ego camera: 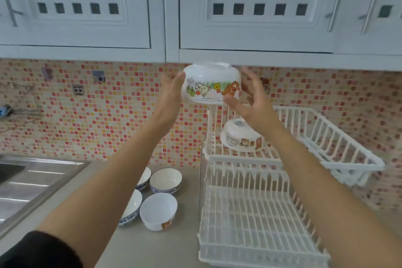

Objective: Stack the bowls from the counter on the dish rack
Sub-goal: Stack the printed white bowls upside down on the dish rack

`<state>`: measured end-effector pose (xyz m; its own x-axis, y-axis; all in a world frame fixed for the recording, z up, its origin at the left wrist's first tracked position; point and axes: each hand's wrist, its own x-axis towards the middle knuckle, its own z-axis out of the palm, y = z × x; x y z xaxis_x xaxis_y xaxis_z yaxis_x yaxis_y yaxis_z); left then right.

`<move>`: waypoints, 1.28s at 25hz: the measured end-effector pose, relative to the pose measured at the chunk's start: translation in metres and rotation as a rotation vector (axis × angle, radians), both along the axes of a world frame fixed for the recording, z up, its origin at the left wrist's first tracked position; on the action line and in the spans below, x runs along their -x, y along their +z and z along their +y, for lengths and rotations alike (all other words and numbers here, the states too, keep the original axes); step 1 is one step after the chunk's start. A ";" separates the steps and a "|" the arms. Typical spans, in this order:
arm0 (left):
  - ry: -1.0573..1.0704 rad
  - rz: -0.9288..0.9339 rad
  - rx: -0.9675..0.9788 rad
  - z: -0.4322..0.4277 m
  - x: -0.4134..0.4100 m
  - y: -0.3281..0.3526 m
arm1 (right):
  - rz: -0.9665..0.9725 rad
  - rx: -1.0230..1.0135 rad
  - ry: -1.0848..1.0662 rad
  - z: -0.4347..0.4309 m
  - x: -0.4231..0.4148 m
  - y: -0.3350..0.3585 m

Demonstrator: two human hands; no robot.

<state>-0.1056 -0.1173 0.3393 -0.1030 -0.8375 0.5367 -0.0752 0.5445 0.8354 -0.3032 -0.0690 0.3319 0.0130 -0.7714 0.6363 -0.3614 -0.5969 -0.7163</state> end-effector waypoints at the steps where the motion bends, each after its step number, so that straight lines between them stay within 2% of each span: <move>1: -0.014 -0.030 -0.009 -0.001 0.021 0.002 | 0.044 -0.023 -0.058 -0.001 0.023 0.001; 4: 0.025 -0.170 -0.069 -0.009 0.079 -0.006 | 0.153 -0.085 -0.179 -0.009 0.076 -0.007; 8: -0.048 -0.250 -0.231 -0.034 0.123 -0.022 | 0.224 -0.254 -0.185 -0.034 0.116 -0.028; 14: 0.049 -0.393 -0.460 -0.057 0.147 -0.047 | 0.402 -0.455 -0.086 -0.074 0.130 -0.053; 17: 0.026 -0.412 -0.502 -0.060 0.148 -0.058 | 0.525 -0.544 -0.108 -0.081 0.130 -0.056; 20: 0.038 -0.454 -0.540 -0.058 0.151 -0.062 | 0.568 -0.613 -0.124 -0.080 0.131 -0.062; 26: 0.104 -0.569 -0.535 -0.052 0.154 -0.062 | 0.609 -0.626 -0.144 -0.072 0.124 -0.056; 29: 0.145 -0.623 -0.413 -0.043 0.149 -0.051 | 0.618 -0.602 -0.175 -0.063 0.116 -0.047; 32: 0.233 -0.600 -0.245 -0.033 0.129 -0.028 | 0.660 -0.452 -0.224 -0.059 0.091 -0.029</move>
<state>-0.2341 -0.1502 0.3113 -0.1259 -0.9638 0.2349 -0.6556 0.2586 0.7095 -0.3946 -0.1276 0.3025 0.0907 -0.9795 0.1800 -0.8677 -0.1664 -0.4684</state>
